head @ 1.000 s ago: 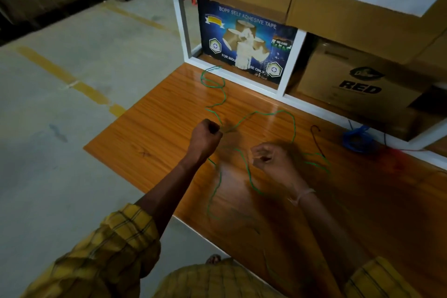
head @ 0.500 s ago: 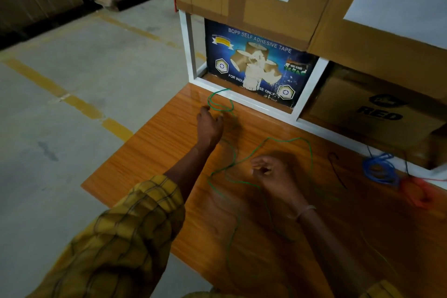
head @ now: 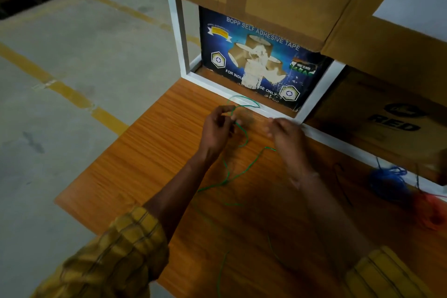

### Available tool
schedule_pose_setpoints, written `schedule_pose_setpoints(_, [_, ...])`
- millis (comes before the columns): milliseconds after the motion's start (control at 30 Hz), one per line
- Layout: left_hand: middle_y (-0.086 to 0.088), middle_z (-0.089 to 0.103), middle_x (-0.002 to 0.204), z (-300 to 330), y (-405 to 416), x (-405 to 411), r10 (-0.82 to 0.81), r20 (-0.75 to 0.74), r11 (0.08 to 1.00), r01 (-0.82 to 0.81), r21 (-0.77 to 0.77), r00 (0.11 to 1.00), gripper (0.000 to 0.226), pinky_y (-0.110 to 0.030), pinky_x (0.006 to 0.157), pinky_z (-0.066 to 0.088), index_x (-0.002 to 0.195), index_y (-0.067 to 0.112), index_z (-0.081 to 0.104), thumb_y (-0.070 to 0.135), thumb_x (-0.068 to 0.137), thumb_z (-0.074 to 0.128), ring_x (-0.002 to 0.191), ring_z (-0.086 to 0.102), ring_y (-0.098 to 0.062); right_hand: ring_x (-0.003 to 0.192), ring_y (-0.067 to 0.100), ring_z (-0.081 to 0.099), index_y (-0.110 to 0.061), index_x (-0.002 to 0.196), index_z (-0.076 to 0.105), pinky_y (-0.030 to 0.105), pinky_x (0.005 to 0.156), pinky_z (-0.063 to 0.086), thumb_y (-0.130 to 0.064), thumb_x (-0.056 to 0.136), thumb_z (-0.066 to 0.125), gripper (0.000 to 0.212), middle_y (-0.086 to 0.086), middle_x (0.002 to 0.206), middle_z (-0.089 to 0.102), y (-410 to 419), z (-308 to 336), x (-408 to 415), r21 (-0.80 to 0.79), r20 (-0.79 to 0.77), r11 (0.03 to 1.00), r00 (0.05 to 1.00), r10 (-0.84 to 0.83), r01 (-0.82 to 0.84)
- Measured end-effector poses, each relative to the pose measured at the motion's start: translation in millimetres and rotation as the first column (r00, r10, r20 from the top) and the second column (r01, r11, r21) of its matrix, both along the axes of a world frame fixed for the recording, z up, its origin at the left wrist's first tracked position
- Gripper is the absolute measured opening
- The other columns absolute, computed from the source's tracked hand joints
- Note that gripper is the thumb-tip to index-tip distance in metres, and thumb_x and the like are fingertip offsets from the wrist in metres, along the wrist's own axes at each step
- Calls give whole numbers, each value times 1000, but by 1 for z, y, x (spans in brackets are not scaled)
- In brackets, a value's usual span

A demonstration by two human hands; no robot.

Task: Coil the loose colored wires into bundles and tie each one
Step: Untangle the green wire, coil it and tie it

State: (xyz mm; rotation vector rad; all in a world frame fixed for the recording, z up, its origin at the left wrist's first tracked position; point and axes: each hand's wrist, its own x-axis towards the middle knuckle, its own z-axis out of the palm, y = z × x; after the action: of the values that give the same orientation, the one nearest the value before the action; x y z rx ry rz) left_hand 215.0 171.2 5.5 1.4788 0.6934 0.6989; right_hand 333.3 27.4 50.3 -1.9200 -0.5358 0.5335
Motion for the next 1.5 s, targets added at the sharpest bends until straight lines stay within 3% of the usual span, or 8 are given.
schedule_pose_setpoints(233, [-14, 78, 91, 12, -48, -15, -198, 20, 979, 197, 51, 980, 24, -28, 63, 52, 129, 9, 63, 8, 105, 62, 66, 61, -16, 68, 11, 65, -11, 99, 62, 19, 54, 48, -25, 104, 56, 17, 6, 85, 73, 35, 16, 23, 35, -559, 976, 814, -159, 215])
schedule_pose_setpoints(533, [7, 61, 123, 24, -41, -25, 135, -78, 927, -97, 363, 988, 33, -27, 76, 53, 120, 21, 63, 38, 95, 76, 107, 60, -9, 59, 5, 66, -6, 103, 69, 17, 52, 50, -9, 102, 51, 18, 1, 75, 75, -25, 47, 19, 107, -605, 987, 796, -29, 117])
schedule_pose_setpoints(667, [1, 50, 146, 25, -36, -25, -71, -212, 871, 164, 463, 975, 57, -33, 113, 42, 140, 14, 51, 38, 95, 75, 137, 48, -13, 52, 3, 64, -6, 98, 69, 16, 46, 48, -9, 103, 50, 20, -1, 70, 73, -52, 70, 11, 180, -630, 982, 774, 67, 62])
schedule_pose_setpoints(767, [1, 69, 130, 45, -47, -32, -239, -168, 877, 287, 385, 956, 24, -32, 107, 46, 124, 13, 68, 26, 106, 62, 125, 58, 1, 51, 2, 61, -7, 98, 69, 16, 45, 47, -10, 105, 46, 24, -2, 73, 69, -70, 85, 10, 198, -618, 979, 781, 86, 49])
schedule_pose_setpoints(867, [-6, 79, 102, 68, -63, -43, -335, -94, 890, 348, 294, 937, 32, -41, 96, 52, 97, 2, 67, 26, 111, 52, 107, 71, -22, 46, 1, 55, -8, 103, 66, 14, 44, 44, -11, 106, 42, 25, -7, 64, 63, -86, 95, 15, 221, -604, 969, 796, 43, 115])
schedule_pose_setpoints(1067, [-8, 53, 70, 100, -89, -58, -470, 363, 786, 569, -242, 804, 24, -53, 99, 51, 107, 7, 55, 24, 113, 39, 73, 65, -29, 33, 1, 33, -12, 91, 57, 14, 38, 29, -9, 107, 43, 22, 0, 68, 46, -106, 100, 9, 209, -506, 965, 862, -32, 158])
schedule_pose_setpoints(1200, [-4, 56, 81, 111, -100, -58, -420, 567, 649, 671, -359, 709, 41, -54, 114, 38, 147, 13, 48, 4, 109, 37, 81, 65, -20, 32, 2, 33, -9, 92, 58, 14, 33, 26, -5, 102, 52, 12, 7, 71, 51, -113, 85, -9, 126, -374, 989, 927, -26, 78])
schedule_pose_setpoints(1500, [-25, 61, 144, 117, -125, -44, -408, 549, 772, 596, -219, 729, 49, -57, 121, 37, 161, 13, 22, 5, 114, 34, 137, 59, -39, 40, 14, 46, 1, 111, 70, 25, 45, 39, -27, 106, 54, 32, 17, 72, 69, -145, 77, -92, -31, -232, 942, 919, 318, -333])
